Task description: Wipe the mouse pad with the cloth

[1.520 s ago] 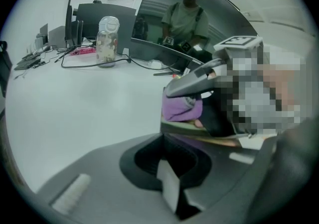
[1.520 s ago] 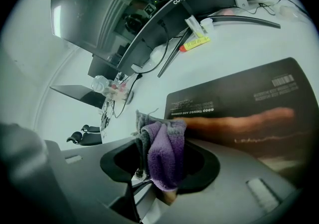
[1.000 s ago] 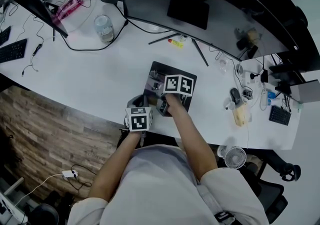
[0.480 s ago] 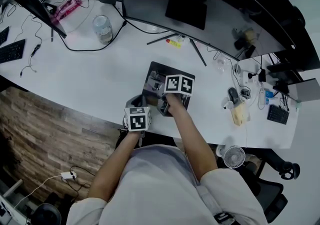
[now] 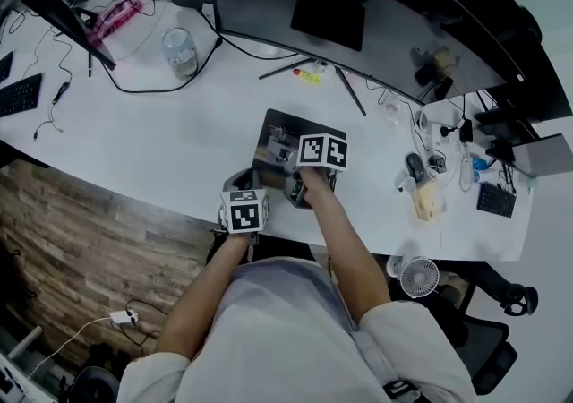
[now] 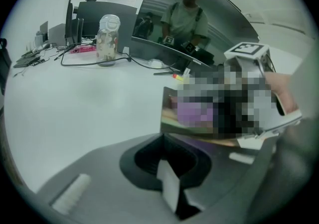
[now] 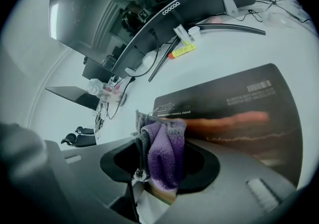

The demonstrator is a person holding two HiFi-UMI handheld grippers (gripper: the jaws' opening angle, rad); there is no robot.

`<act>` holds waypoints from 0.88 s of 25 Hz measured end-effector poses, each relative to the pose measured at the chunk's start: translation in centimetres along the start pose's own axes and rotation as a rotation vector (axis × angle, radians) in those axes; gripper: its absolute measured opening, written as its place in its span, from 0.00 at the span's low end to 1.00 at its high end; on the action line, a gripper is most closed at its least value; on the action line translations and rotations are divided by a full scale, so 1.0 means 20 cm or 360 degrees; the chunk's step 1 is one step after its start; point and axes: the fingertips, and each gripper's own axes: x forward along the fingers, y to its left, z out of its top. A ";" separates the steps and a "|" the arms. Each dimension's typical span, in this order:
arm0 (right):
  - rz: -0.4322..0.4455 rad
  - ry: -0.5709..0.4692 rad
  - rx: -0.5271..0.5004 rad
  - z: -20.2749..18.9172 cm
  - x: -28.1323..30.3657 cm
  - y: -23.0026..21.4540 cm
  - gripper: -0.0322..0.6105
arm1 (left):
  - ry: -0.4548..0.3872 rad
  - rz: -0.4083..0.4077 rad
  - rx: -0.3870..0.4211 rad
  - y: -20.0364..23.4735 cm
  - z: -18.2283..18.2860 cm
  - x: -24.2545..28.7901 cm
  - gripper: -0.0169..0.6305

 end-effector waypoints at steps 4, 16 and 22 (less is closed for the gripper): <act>-0.0012 -0.0006 0.0006 0.00 -0.02 -0.03 0.36 | -0.0005 -0.0009 -0.0006 0.00 0.01 -0.01 0.03; -0.0037 0.0000 -0.0004 -0.01 -0.10 -0.12 0.36 | -0.0001 -0.0012 -0.0006 -0.01 0.00 0.00 0.03; -0.0029 -0.0006 0.0013 -0.01 -0.14 -0.16 0.36 | 0.0000 -0.0023 -0.0015 -0.01 0.00 0.00 0.03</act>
